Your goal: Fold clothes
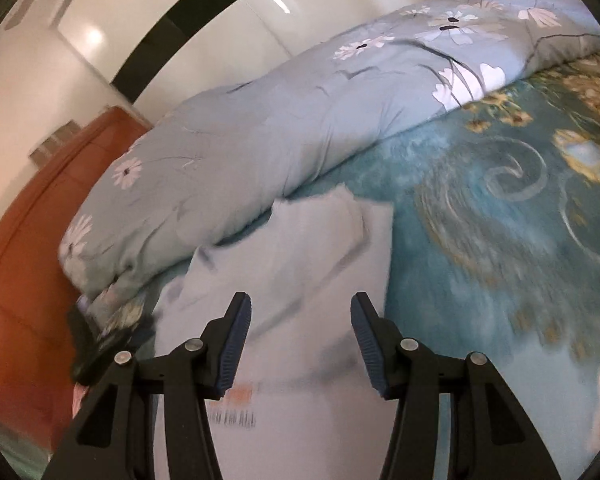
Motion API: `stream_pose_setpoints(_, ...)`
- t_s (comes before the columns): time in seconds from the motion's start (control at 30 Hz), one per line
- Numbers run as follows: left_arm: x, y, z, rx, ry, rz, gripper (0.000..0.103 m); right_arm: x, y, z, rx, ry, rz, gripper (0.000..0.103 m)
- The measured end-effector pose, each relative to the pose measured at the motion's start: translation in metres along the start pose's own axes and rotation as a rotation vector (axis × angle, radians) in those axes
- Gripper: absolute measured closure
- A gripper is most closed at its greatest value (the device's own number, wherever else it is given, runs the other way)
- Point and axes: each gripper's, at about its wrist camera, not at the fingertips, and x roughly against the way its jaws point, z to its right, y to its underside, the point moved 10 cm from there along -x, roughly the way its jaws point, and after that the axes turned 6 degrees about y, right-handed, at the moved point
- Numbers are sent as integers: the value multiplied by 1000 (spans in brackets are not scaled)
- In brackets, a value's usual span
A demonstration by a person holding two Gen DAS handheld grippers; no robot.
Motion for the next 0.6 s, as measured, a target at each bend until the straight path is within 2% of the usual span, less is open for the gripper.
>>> stream_pose_setpoints(0.13,-1,3,7,8,48,-14,33,-28,-20,15,-33,91,3,50)
stream_pose_setpoints(0.23,-3,9,8,6,43,-32,33,-37,-18,23,-51,118,-17,50)
stream_pose_setpoints(0.47,-8,20,22,-42,51,-76,33,-35,-18,9,-28,98,-19,51)
stream_pose_setpoints(0.6,-16,20,30,-79,55,-84,32,-43,-19,5,-13,99,-34,61)
